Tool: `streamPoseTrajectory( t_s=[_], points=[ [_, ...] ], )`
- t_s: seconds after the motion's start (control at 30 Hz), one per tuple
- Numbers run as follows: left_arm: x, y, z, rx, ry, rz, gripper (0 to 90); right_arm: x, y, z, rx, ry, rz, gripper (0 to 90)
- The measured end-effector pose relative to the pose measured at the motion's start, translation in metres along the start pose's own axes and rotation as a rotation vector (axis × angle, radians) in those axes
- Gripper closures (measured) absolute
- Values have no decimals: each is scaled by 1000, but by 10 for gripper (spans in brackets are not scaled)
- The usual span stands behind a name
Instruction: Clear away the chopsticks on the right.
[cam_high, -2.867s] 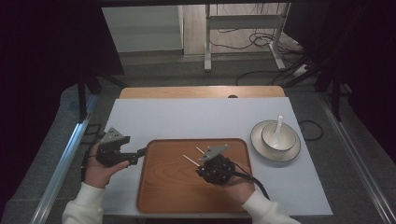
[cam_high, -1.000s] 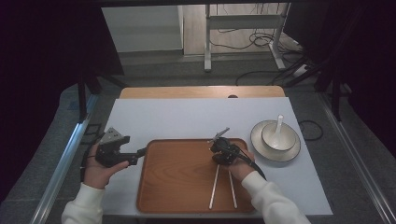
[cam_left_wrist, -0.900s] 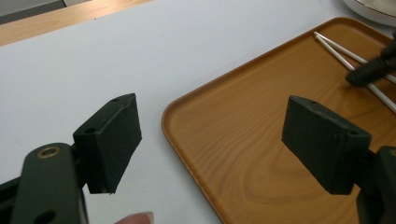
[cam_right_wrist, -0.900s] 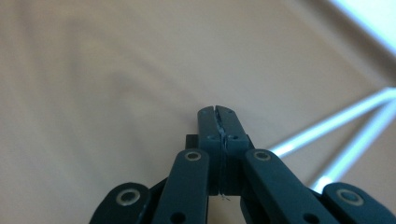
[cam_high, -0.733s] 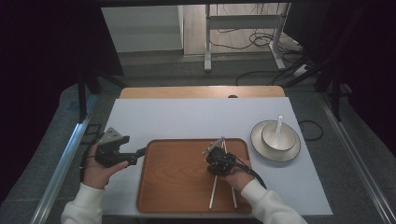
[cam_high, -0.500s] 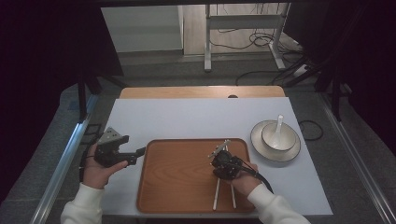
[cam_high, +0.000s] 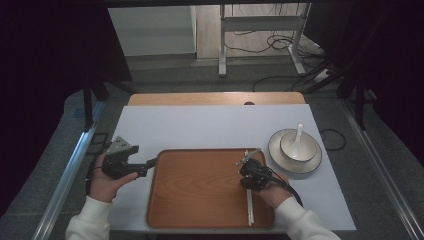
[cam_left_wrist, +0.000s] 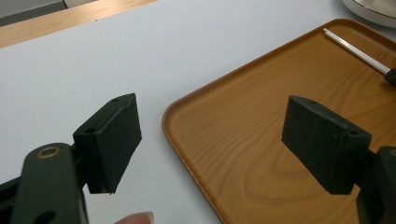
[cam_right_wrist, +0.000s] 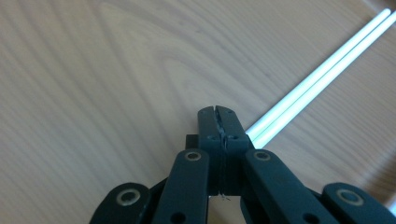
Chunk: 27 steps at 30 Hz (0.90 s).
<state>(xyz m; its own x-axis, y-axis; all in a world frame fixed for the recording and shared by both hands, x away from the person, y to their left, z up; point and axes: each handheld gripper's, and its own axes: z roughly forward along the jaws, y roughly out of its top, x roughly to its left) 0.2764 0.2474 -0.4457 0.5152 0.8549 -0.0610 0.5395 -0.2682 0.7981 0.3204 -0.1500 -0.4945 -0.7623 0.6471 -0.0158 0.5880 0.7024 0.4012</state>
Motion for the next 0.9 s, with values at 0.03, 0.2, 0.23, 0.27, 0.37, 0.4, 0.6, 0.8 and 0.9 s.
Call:
streamPoseTrajectory(
  t_s=[0.03,0.2,0.23,0.27,0.37,0.4,0.6,0.8,0.9],
  points=[
    [0,0,0,0,0,0,196,-2,-1,0,0,-1,5,900],
    [0,0,0,0,-1,0,196,-8,-3,-1,1,-10,20,900],
    [0,0,0,0,0,0,196,-8,-3,-2,2,-8,18,900],
    [0,0,0,0,0,0,196,-8,-4,-2,1,-7,19,900],
    [0,0,0,-1,1,-1,196,-5,-6,-4,3,0,7,900],
    [0,0,0,0,1,-1,196,-4,-6,-5,7,2,-1,900],
    [0,0,-1,-2,1,-1,196,-1,-14,-7,23,10,-13,900],
    [0,0,0,-1,1,0,196,-4,-22,-11,29,7,-3,900],
    [0,0,0,-2,0,0,196,-4,-25,-13,32,4,-4,900]
  ],
)
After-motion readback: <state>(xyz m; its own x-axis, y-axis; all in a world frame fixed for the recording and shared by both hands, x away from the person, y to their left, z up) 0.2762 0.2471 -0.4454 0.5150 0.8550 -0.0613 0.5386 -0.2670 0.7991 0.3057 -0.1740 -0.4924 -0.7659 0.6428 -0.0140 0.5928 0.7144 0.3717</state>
